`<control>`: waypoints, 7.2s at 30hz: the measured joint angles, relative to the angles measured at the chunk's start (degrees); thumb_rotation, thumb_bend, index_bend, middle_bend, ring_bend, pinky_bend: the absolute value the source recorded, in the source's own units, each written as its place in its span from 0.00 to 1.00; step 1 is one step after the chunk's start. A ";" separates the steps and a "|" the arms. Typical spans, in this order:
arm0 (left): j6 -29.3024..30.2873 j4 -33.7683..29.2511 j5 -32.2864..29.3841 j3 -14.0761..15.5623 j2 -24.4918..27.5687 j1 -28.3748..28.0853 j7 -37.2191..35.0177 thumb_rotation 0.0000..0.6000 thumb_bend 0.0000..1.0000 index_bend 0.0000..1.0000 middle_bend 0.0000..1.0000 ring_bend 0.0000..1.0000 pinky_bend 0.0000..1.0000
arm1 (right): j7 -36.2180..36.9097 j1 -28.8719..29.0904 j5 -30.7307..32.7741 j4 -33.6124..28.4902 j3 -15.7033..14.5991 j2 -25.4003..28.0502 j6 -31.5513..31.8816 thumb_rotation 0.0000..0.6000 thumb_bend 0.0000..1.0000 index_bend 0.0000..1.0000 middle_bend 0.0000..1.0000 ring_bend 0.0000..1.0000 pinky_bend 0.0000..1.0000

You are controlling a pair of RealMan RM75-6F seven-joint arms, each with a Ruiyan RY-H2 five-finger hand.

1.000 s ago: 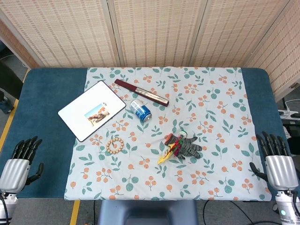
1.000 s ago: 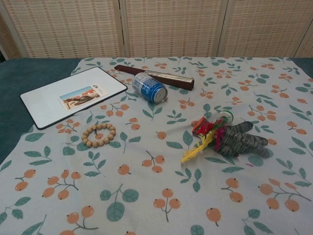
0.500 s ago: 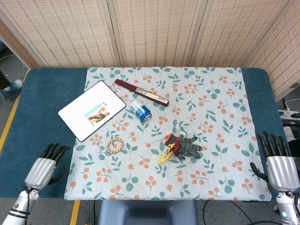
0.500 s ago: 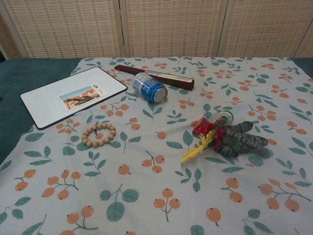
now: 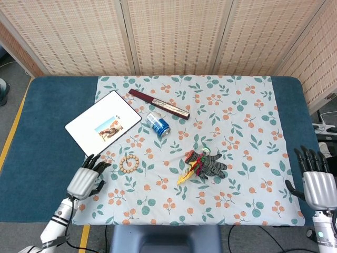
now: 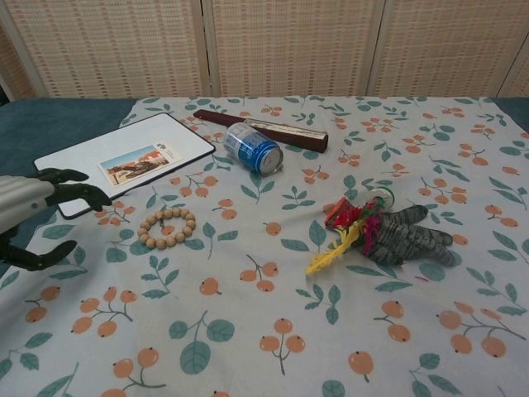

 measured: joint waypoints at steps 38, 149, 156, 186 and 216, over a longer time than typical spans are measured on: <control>-1.83 17.81 -1.96 -0.47 -16.74 -8.46 14.09 1.00 0.47 0.40 0.44 0.15 0.00 | 3.68 -0.92 0.55 -3.05 -0.10 3.41 -0.95 0.87 0.20 0.00 0.00 0.00 0.00; -53.16 -0.88 -49.06 -34.41 10.16 -7.07 -42.44 0.47 0.81 0.53 0.59 0.27 0.00 | 5.21 -0.57 -0.80 -4.34 -1.45 4.22 -2.85 0.87 0.20 0.00 0.00 0.00 0.00; -53.83 -0.63 -48.02 -32.75 11.19 -8.41 -44.88 0.82 1.00 0.53 0.60 0.27 0.00 | 5.29 -0.72 -0.87 -4.22 -1.33 4.18 -2.41 0.87 0.20 0.00 0.00 0.00 0.00; -50.44 -2.02 -41.32 -30.97 11.08 -8.61 -52.64 0.38 0.49 0.51 0.58 0.28 0.00 | 4.62 -1.24 -2.92 -4.10 -1.31 3.49 -0.09 0.86 0.20 0.00 0.00 0.00 0.00; -52.13 -0.78 -43.33 -26.70 12.00 -11.75 -56.31 0.96 1.00 0.59 0.62 0.29 0.00 | 5.36 -1.74 -3.19 -3.99 -0.95 3.81 0.77 0.86 0.20 0.00 0.00 0.00 0.00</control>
